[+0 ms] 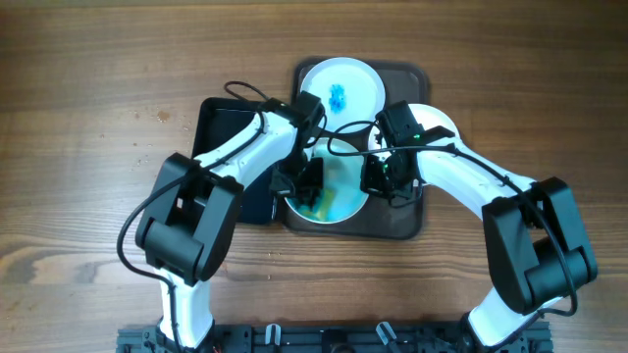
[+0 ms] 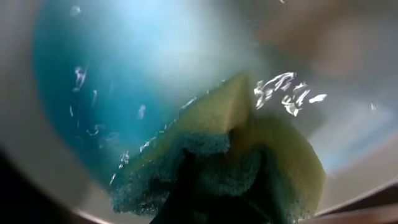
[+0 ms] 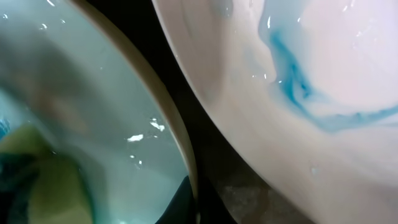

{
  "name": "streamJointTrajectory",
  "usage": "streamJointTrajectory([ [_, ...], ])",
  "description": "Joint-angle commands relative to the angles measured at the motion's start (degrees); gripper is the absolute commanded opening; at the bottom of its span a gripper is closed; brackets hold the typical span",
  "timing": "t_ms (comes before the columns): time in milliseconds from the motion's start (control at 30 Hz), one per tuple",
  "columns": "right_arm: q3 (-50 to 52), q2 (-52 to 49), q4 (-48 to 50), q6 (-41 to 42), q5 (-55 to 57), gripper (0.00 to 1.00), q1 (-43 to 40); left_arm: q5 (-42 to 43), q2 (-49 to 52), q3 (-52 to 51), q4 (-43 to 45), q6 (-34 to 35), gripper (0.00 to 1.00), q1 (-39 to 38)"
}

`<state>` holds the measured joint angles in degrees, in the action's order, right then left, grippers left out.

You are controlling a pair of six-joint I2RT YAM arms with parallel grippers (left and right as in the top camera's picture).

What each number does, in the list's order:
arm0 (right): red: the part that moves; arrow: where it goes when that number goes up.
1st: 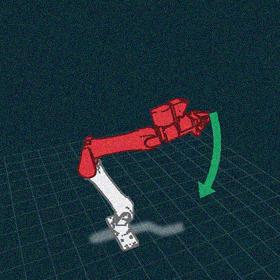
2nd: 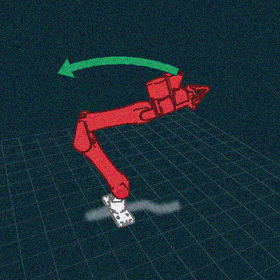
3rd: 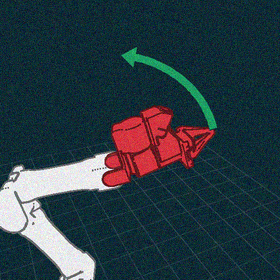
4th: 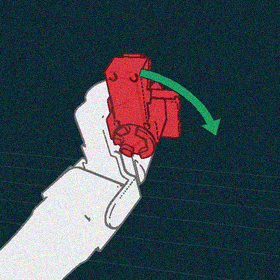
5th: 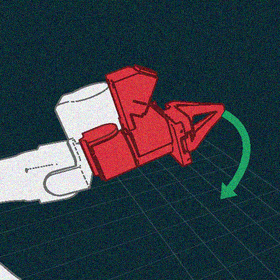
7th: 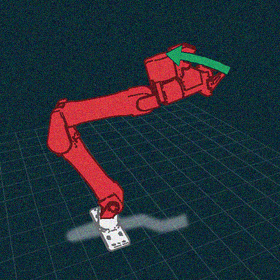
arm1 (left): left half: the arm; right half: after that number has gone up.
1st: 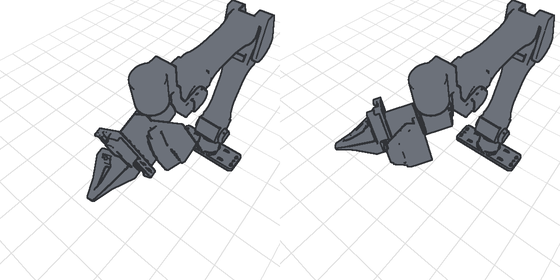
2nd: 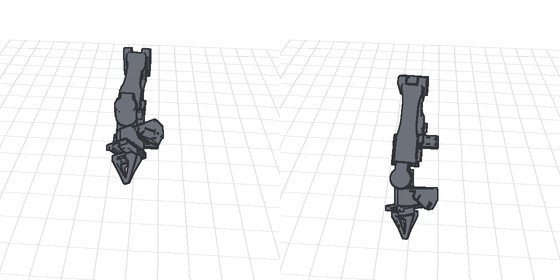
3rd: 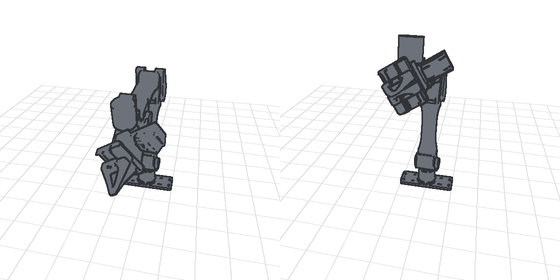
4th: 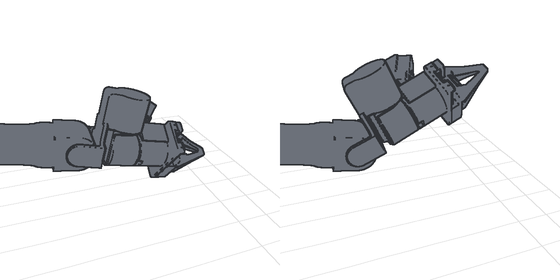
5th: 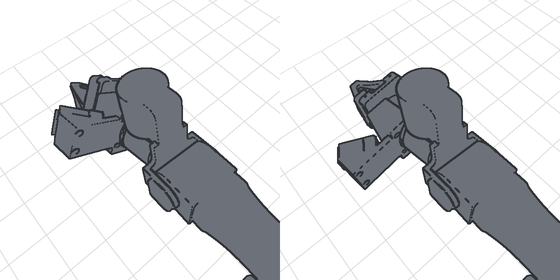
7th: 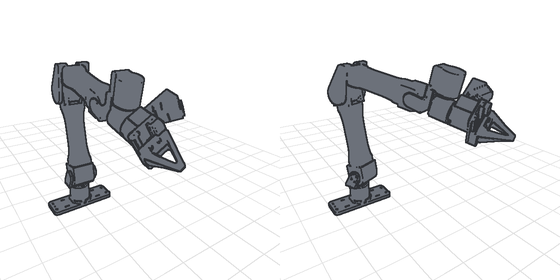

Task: Clean dirty plates on tray and stack at the side
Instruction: 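Scrub the blue stain on the held plate with the sponge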

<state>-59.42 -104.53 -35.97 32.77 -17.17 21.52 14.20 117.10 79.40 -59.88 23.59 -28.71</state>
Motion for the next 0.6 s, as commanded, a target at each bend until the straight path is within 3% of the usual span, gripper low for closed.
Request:
streamJointTrajectory([
  [0, 0.61, -0.96, -0.48, 0.35, 5.6, 0.04, -1.25, -25.2, 1.68, -2.56, -0.31, 7.13, 0.04, 3.87],
  [133, 0.61, -0.96, -0.28, 0.33, 5.62, 0.04, -1.25, -17.27, 0.46, -2.56, 5.62, 7.91, 0.04, 2.62],
  [233, 0.61, -0.96, -0.37, 0.15, 5.62, 0.04, -1.25, -16.46, 0.26, -2.58, 11.47, 14.1, 0.04, 2.56],
  [400, 0.61, -0.96, -0.63, -0.46, 5.6, 0.04, -1.25, -8.17, 0.26, -2.58, 22.53, 14.16, 0.04, 0.13],
  [567, 0.63, -0.96, -0.72, -0.46, 5.62, 0.04, -1.25, -8.0, 0.26, -2.58, 27.89, 14.19, 0.04, -4.11],
])
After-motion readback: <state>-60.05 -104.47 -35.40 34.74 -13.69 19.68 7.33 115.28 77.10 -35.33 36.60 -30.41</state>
